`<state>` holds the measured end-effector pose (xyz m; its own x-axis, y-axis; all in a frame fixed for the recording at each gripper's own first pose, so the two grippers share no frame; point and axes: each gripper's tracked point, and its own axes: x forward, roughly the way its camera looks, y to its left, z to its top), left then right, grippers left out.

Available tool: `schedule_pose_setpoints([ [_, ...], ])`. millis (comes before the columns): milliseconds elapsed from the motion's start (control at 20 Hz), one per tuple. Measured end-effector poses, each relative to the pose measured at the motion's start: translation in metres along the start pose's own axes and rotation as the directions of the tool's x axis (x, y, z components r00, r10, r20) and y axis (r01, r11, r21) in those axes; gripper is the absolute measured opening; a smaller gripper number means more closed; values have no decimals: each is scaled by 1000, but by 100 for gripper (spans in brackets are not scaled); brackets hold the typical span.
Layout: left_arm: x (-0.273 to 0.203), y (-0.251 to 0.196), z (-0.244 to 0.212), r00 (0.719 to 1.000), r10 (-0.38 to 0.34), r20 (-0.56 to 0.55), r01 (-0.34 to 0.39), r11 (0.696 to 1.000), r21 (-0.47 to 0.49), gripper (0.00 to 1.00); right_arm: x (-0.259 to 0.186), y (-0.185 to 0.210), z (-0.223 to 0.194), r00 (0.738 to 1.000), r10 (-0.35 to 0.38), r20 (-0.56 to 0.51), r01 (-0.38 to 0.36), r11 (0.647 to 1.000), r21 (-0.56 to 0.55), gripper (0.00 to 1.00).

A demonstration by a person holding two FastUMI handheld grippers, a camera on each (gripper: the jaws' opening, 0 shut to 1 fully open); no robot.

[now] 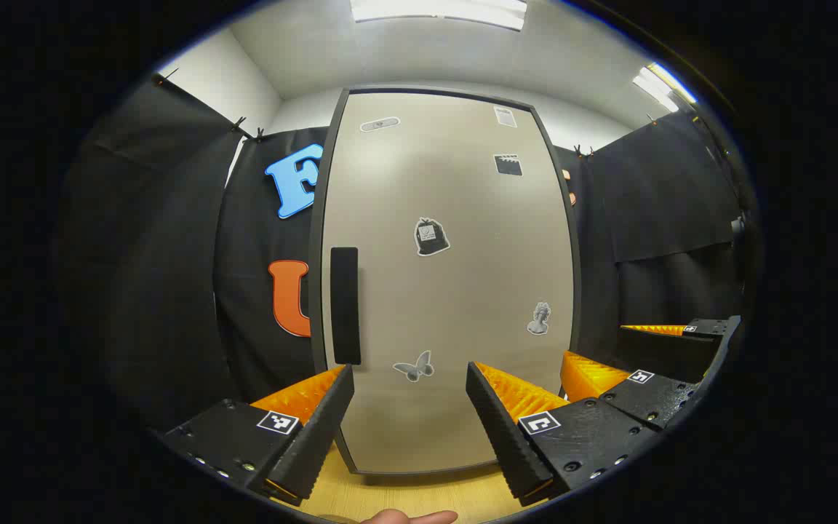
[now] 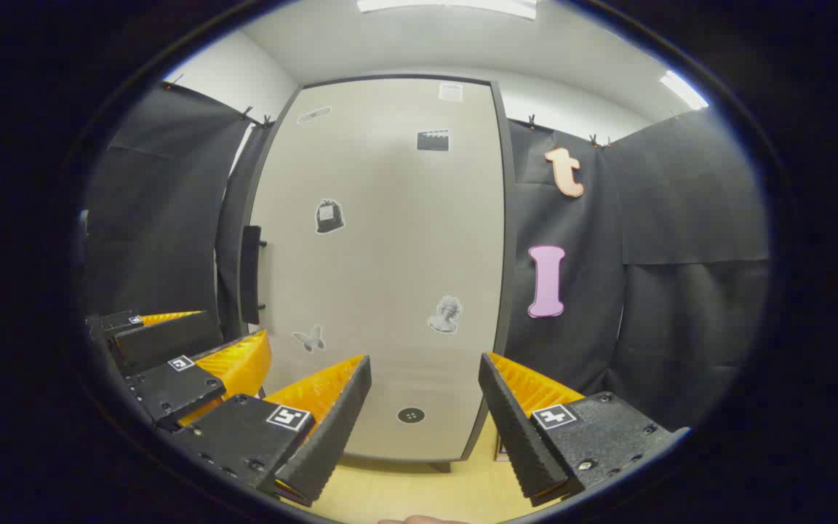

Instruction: Open the cabinet door with the right hand, grasp the bottle in the cabinet with the left hand and place it on the coaster, then close the cabinet door with the right hand.

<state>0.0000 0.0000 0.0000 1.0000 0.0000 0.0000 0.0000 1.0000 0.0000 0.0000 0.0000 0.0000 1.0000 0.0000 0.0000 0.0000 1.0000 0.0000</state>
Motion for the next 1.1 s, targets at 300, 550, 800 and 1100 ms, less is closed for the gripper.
schedule_pose_setpoints([
  [300,-2,1,-6,1000,17,-20,-17,1000,-24,94,-2,2,-4,1000,8,-13,-8,1000,8,95],
  [550,-1,-1,-5,1000,16,-23,-16,1000,-20,94,0,-1,-9,1000,14,-28,-13,1000,24,96],
  [800,1,-3,-3,1000,11,-11,-11,1000,-14,94,1,-3,-10,999,20,-30,-19,999,41,96],
  [1100,-1,-4,-6,1000,12,-27,-12,1000,-14,94,4,-2,-11,999,32,-34,-30,999,40,96],
])
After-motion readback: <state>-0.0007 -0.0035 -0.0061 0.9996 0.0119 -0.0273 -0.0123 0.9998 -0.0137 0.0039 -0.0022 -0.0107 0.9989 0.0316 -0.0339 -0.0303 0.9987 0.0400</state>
